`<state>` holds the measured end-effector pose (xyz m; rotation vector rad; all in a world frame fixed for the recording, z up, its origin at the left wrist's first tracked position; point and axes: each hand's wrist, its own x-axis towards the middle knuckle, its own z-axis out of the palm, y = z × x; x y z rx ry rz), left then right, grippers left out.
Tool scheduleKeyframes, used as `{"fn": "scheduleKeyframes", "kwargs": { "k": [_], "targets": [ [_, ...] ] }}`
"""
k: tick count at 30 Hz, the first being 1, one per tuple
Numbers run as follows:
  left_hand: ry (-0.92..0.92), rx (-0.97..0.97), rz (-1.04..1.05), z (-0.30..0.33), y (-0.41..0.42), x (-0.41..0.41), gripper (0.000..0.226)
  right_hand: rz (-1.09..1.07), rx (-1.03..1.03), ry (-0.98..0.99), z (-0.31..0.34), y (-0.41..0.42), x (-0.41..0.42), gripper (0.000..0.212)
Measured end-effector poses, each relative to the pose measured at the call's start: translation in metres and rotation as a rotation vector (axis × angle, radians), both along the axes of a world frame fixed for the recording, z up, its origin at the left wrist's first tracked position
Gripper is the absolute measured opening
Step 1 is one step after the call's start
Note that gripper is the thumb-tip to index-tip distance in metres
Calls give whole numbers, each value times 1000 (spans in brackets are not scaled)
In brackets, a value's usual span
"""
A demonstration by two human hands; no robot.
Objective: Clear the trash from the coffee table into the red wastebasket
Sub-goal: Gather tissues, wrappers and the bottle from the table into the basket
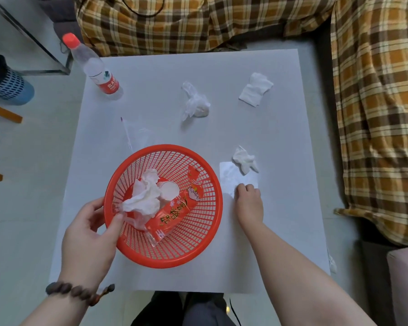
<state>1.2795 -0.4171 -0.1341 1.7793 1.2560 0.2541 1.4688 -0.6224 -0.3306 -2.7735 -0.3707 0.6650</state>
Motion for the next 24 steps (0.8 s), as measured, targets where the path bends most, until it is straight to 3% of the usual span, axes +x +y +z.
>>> {"fn": "scheduleKeyframes", "kwargs": {
  "k": [5,9,13,18,24],
  "targets": [
    [11,3,20,-2,-4,-8,33,-32,66,69,0,-2,-5,14],
    [40,2,44,1,-8,-13,29,-250,337,94,33,5,-11,12],
    [60,11,56,5,-16,-13,29,-316,577,13,97,12,-28,20],
    [29,-8,61,13,-30,-9,27,-88,767,-47,167,35,-62,21],
    [-25,-33,48,32,-46,-17,25,180,637,34,189,58,-88,14]
  ]
}}
